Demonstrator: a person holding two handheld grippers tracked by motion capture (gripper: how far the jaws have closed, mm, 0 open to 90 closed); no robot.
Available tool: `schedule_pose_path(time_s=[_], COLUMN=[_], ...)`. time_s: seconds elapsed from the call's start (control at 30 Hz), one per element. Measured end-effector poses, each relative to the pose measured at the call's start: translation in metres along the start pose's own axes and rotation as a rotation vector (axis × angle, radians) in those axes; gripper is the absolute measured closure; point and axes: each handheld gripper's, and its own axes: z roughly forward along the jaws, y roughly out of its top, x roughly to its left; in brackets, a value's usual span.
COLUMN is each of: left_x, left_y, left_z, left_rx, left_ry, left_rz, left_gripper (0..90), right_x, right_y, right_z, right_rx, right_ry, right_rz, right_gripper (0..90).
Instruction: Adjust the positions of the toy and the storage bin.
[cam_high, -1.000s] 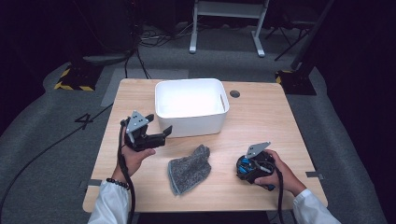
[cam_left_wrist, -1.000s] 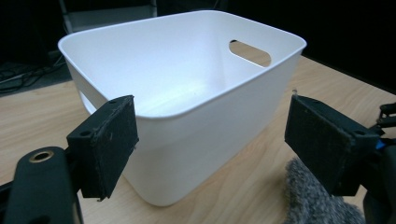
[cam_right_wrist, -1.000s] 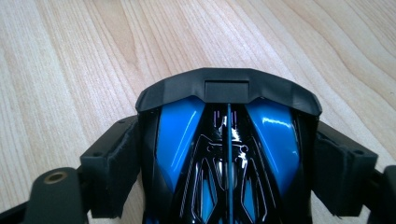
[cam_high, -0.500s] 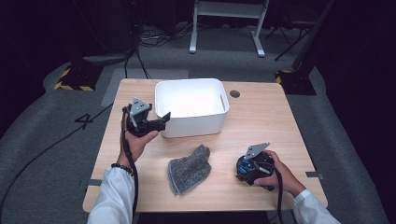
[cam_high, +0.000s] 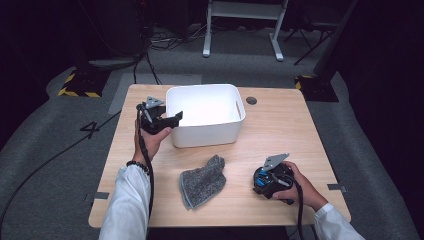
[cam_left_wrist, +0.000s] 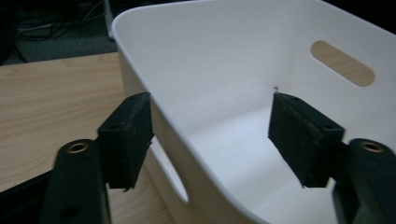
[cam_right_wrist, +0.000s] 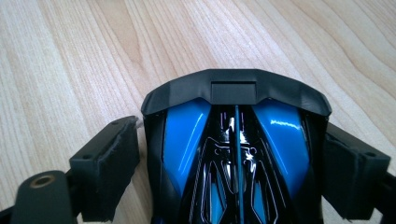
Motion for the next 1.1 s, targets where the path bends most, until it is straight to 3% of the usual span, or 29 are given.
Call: schedule_pose_path(time_s=[0.03, 0.13, 0.2, 0.4, 0.67, 0.87, 1.1], left_x=[0.003, 0.002, 0.001, -0.012, -0.036, -0.057, -0.078], left_y=[0.000, -0.001, -0.002, 0.000, -0.008, -0.012, -0.019], left_z=[0.002, 0.010, 0.012, 0.014, 0.014, 0.012, 0.010], left_rx=[0.014, 0.057, 0.047, 0.045, 0.026, 0.033, 0.039], left_ry=[-0.005, 0.027, 0.019, -0.002, -0.075, -0.113, -0.152], left_rz=[-0.002, 0.032, 0.029, 0.082, 0.056, 0.081, 0.075], left_gripper=[38.3, 40.4, 43.4, 50.5, 47.1, 46.6, 37.8], right_x=[0.000, 0.000, 0.001, 0.000, 0.002, 0.005, 0.003], right_y=[0.000, -0.001, -0.001, -0.002, -0.002, -0.004, -0.009], right_z=[0.000, 0.000, -0.001, -0.001, -0.002, -0.005, -0.014], right_rx=[0.001, 0.002, 0.002, -0.001, 0.005, 0.004, -0.058], right_ry=[0.001, 0.003, 0.004, 0.004, -0.003, 0.005, 0.036], right_rz=[-0.001, -0.006, -0.005, -0.005, -0.009, -0.007, 0.001], right_gripper=[15.0, 14.9, 15.0, 15.7, 16.0, 16.3, 19.5])
